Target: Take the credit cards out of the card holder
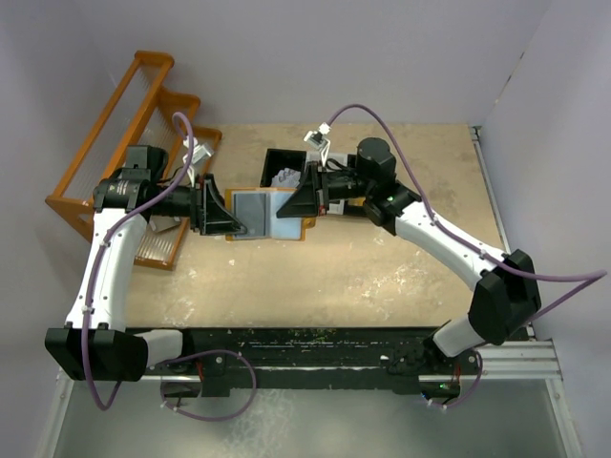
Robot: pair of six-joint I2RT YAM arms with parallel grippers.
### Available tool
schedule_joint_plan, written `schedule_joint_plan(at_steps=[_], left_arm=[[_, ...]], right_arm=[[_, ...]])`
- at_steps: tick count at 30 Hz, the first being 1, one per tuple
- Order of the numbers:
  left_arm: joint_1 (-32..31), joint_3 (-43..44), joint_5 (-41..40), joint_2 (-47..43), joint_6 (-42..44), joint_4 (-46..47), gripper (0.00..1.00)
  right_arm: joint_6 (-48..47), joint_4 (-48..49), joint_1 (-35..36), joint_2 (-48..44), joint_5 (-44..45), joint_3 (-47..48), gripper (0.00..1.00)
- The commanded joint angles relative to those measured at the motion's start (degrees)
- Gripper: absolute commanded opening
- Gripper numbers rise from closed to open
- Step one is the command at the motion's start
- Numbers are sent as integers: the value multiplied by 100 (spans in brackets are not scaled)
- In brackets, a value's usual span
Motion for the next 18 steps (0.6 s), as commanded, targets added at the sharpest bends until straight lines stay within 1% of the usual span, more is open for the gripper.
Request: schedule_joint_plan(at_steps=[1, 8, 15, 18], left_arm=[[33, 217, 488, -103, 382, -144, 41], [47, 277, 1016, -94, 465, -279, 42], [51, 323, 909, -127, 349, -177, 42], [68, 320, 900, -128, 219, -74, 40]], right_arm=[[132, 471, -67, -311, -168, -28, 0], [419, 812, -118, -254, -248, -99, 0], [421, 812, -125, -227, -286, -76, 0], [430, 831, -128, -219, -311, -79, 0]])
